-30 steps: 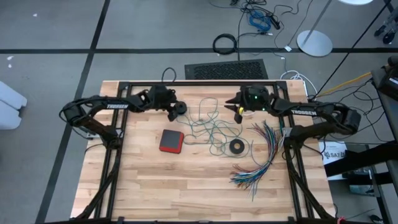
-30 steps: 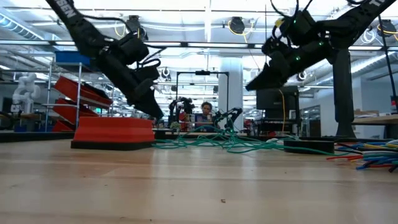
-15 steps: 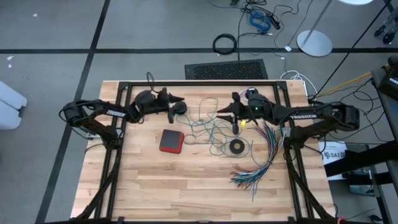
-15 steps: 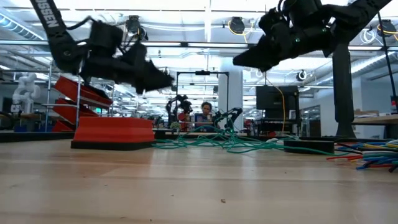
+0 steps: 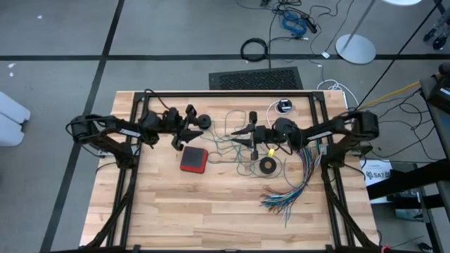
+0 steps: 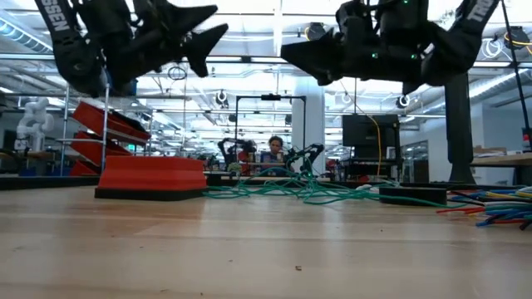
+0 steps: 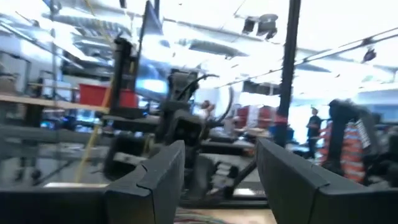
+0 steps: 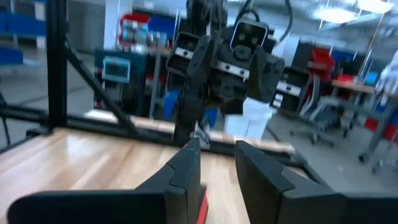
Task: Coiling cords
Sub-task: Coil the green wire cable on the spool
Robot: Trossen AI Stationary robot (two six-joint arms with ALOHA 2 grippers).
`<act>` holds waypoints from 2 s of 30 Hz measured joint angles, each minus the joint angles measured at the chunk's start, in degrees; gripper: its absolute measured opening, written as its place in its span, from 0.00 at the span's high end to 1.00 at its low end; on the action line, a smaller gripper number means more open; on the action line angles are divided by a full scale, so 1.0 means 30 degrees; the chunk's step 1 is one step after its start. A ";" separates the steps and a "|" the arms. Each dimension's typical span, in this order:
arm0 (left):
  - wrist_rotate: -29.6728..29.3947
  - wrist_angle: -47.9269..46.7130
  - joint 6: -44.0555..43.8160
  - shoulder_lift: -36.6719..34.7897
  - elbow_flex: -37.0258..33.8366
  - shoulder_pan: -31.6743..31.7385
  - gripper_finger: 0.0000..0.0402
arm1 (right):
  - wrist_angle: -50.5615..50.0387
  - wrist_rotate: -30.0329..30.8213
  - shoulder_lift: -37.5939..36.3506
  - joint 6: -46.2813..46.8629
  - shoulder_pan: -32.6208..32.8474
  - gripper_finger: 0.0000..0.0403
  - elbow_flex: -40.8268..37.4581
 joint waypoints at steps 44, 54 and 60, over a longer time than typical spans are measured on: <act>-0.6375 -2.6785 0.9893 -0.4143 0.5660 -0.1972 0.49 | -3.0087 0.2356 0.2409 -0.1530 0.0720 0.78 0.9531; -1.2071 -3.6917 1.2971 -0.4987 0.7705 -0.2411 0.49 | -3.0063 0.4140 0.2409 -0.2098 0.0761 0.78 0.8612; -1.2352 -3.9117 1.2361 -0.4995 0.7712 -0.2419 0.49 | -2.5933 0.3531 0.2409 -0.3040 0.1017 0.78 0.7434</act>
